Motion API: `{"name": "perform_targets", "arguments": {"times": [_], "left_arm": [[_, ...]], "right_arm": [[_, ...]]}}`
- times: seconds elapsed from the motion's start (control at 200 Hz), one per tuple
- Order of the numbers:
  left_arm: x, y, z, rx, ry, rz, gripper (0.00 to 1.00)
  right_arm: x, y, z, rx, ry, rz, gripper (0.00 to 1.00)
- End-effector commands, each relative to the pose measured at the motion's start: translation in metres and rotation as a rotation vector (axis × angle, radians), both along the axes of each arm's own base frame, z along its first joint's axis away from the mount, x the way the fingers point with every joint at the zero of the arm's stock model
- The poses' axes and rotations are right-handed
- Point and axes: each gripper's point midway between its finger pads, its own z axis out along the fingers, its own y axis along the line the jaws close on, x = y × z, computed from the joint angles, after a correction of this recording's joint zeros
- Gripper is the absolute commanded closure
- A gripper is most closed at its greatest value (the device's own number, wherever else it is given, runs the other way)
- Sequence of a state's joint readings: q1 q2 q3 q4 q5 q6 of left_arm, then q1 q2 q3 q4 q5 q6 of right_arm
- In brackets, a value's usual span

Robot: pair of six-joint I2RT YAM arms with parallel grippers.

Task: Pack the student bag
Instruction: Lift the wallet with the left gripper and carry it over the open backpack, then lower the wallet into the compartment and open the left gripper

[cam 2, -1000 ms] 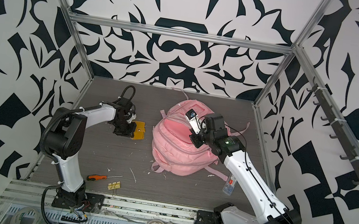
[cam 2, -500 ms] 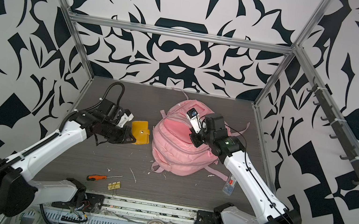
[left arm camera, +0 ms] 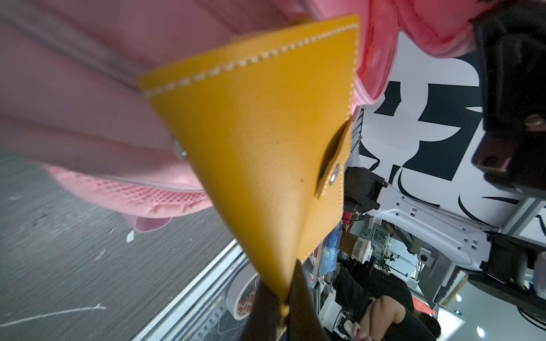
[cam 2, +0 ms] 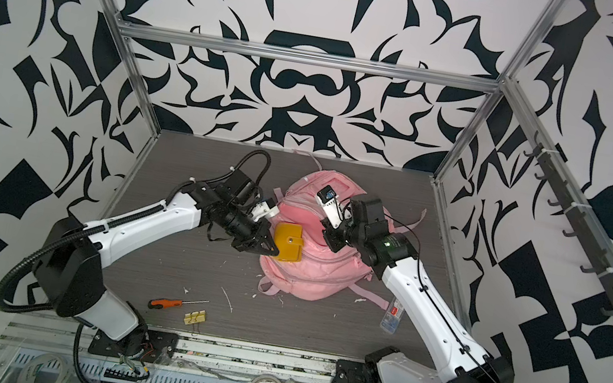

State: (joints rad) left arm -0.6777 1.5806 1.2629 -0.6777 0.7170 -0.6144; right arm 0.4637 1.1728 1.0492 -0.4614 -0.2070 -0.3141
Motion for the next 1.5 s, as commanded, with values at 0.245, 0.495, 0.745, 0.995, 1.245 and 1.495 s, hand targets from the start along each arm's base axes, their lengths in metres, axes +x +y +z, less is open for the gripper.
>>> {"name": "perform_targets", "arguments": {"times": [0.245,0.495,0.745,0.995,1.245,1.495], "left_arm": [[-0.013,-0.004,0.036,-0.061,0.02,-0.045,1.0],[0.028,-0.02,0.031,-0.033,-0.008,0.044,1.0],[0.069,-0.024,0.018,-0.033,0.021,0.178,1.0],[0.101,-0.03,0.007,-0.021,-0.006,0.292,0.78],[0.11,-0.044,0.017,-0.08,-0.013,0.279,0.6],[0.106,-0.063,-0.002,-0.088,0.026,0.267,0.57]], "right_arm": [[-0.002,0.017,0.044,0.093,-0.175,0.069,1.0],[-0.004,0.022,0.042,0.119,-0.177,0.08,1.0],[-0.006,0.021,0.044,0.132,-0.191,0.077,1.0],[-0.005,0.02,0.048,0.136,-0.209,0.064,1.0],[-0.003,0.016,0.049,0.128,-0.229,0.047,1.0],[0.0,0.015,0.053,0.127,-0.247,0.034,1.0]]}}
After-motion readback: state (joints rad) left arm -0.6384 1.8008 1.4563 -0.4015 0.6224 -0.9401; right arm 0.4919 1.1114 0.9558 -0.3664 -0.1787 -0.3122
